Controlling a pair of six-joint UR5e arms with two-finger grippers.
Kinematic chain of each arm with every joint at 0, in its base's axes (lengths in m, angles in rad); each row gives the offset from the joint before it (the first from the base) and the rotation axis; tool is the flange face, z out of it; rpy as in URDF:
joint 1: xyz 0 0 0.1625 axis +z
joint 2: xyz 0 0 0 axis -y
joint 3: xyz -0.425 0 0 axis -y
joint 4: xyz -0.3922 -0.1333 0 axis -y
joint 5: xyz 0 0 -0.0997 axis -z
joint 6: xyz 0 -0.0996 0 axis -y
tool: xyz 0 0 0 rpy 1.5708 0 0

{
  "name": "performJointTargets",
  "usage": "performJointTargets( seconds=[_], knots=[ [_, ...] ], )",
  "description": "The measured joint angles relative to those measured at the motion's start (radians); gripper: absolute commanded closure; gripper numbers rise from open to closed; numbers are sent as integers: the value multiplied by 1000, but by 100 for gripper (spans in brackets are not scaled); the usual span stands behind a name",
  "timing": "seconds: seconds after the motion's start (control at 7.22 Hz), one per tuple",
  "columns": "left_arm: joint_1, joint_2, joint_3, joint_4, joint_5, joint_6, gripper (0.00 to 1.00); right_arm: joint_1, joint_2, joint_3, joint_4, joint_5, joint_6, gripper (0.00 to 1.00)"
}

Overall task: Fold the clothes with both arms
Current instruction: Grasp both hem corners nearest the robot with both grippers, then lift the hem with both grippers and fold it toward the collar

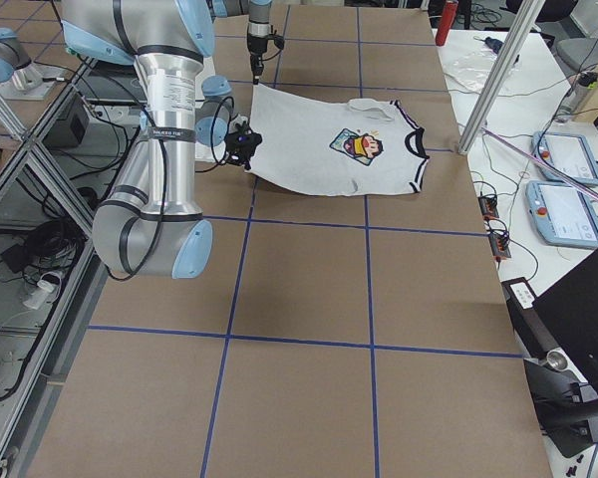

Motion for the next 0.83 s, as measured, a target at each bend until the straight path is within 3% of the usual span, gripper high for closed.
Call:
performJointTargets(
  seconds=[0.28,0.42,0.83],
  knots=[
    [-108,-20,0,38,-4,121,100,104,55,-19,-1,20,-110,100],
    [-201,-77,48,78,-5,221,100,189,118,-73,-1,49,-218,100],
    [-425,-277,268,138,-11,427,100,473,346,-332,-2,204,-490,100]
  ],
)
